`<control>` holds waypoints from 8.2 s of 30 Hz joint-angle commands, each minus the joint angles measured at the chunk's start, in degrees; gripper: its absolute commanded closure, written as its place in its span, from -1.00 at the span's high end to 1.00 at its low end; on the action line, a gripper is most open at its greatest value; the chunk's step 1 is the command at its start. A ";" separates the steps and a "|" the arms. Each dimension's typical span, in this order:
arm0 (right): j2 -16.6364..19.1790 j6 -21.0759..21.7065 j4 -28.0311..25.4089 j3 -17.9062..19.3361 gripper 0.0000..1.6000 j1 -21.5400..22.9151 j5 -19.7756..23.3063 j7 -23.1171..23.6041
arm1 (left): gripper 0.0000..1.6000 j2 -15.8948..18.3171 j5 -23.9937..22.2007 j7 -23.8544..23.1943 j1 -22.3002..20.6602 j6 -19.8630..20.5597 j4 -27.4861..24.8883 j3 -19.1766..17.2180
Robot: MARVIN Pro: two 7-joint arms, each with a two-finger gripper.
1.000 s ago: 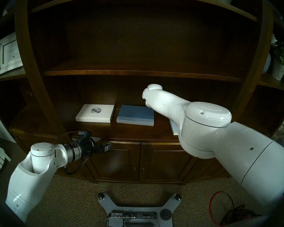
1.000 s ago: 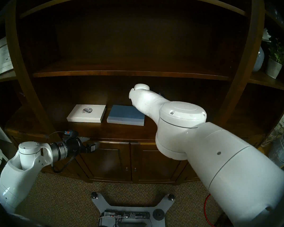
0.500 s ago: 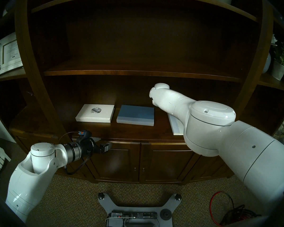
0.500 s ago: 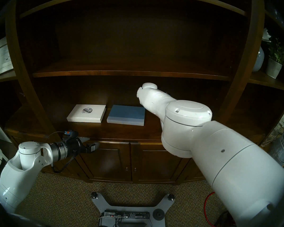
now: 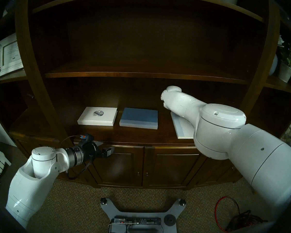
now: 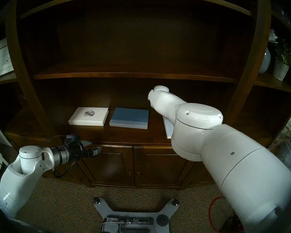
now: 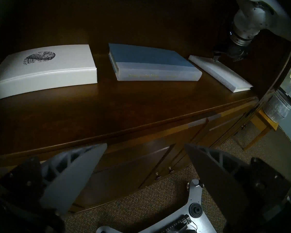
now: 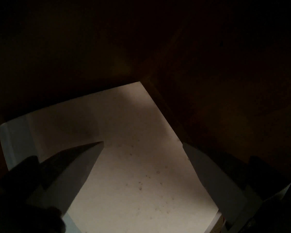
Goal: Close the books and align them horizontally on the shelf
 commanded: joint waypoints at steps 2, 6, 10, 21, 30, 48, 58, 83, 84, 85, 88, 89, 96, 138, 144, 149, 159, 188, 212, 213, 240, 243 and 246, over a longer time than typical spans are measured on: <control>1.56 -0.51 -0.41 0.28 1.00 1.75 0.15 3.19 | 1.00 0.11 -0.08 -0.09 -0.90 -0.34 -0.92 -0.37; 1.73 -0.43 -0.67 0.53 1.00 0.97 0.44 4.89 | 1.00 0.12 -0.08 -0.10 -0.93 -0.34 -0.89 -0.36; 1.73 0.10 -1.29 0.91 1.00 -0.79 0.72 6.38 | 1.00 0.12 -0.08 -0.10 -0.95 -0.35 -0.88 -0.35; 1.07 1.25 -3.42 1.75 1.00 -4.02 1.06 8.99 | 1.00 0.13 -0.08 -0.11 -0.98 -0.34 -0.86 -0.33; 1.09 1.12 -4.38 1.66 1.00 -3.33 0.23 10.13 | 1.00 0.13 -0.08 -0.12 -0.98 -0.34 -0.84 -0.32; 1.45 0.86 -5.61 1.19 1.00 -1.77 -1.47 10.44 | 1.00 0.14 -0.09 -0.14 -1.04 -0.35 -0.90 -0.33; 1.62 1.07 -6.52 1.23 1.00 -1.79 -1.94 10.76 | 1.00 0.14 -0.09 -0.15 -1.05 -0.35 -0.91 -0.33; 3.21 1.61 -10.91 1.79 1.00 -1.35 -1.96 13.97 | 1.00 0.15 -0.09 -0.17 -1.04 -0.34 -0.90 -0.32; 3.36 1.80 -11.12 1.84 1.00 -1.54 -1.88 14.14 | 1.00 0.15 -0.09 -0.17 -1.04 -0.34 -0.90 -0.32; 3.44 1.89 -11.23 1.86 1.00 -1.71 -1.86 14.21 | 1.00 0.15 -0.09 -0.17 -1.04 -0.34 -0.90 -0.32; 3.86 2.32 -11.73 1.97 1.00 -2.30 -1.75 14.58 | 1.00 0.15 -0.09 -0.17 -1.05 -0.34 -0.90 -0.32; 4.01 2.45 -11.92 2.01 1.00 -2.50 -1.70 14.70 | 1.00 0.15 -0.09 -0.17 -1.05 -0.34 -0.90 -0.32; 4.57 3.41 -13.37 2.19 1.00 -3.89 -1.51 15.36 | 1.00 0.15 -0.09 -0.18 -1.05 -0.34 -0.91 -0.32; 10.94 6.23 -25.74 4.59 -1.00 -4.14 -1.82 16.96 | 1.00 0.18 -0.09 -0.22 -1.09 -0.34 -0.95 -0.33; 12.24 6.52 -27.71 4.95 -1.00 -4.54 -1.91 17.07 | 1.00 0.18 -0.09 -0.22 -1.10 -0.34 -0.96 -0.33; 13.31 6.88 -29.69 5.37 -1.00 -4.76 -1.91 17.15 | 1.00 0.19 -0.09 -0.23 -1.12 -0.34 -0.98 -0.34; 16.51 6.42 -34.84 6.52 -1.00 -3.12 -2.65 17.87 | 1.00 0.19 -0.09 -0.24 -1.13 -0.35 -1.00 -0.34; 27.75 7.23 -55.99 8.89 -1.00 -0.98 -2.88 22.41 | 1.00 0.21 -0.10 -0.27 -1.20 -0.37 -1.12 -0.38; 42.57 9.07 -78.21 9.28 -1.00 -2.65 -2.10 26.60 | 1.00 0.24 -0.11 -0.30 -1.35 -0.45 -1.36 -0.44; 43.79 9.13 -79.80 9.32 -1.00 -2.86 -2.05 26.92 | 1.00 0.24 -0.11 -0.30 -1.36 -0.46 -1.39 -0.45; 62.00 2.34 -99.37 11.22 0.97 -9.52 -6.44 37.30 | 1.00 0.16 -0.07 -0.18 -1.40 -0.69 -2.41 -0.81; 62.97 0.09 -99.56 11.61 0.95 -10.44 -8.45 40.16 | 1.00 0.13 -0.06 -0.14 -1.36 -0.73 -2.50 -0.86; 64.76 -2.73 -100.25 11.38 0.88 -11.29 -10.56 43.52 | 1.00 0.09 -0.04 -0.09 -1.31 -0.78 -2.59 -0.91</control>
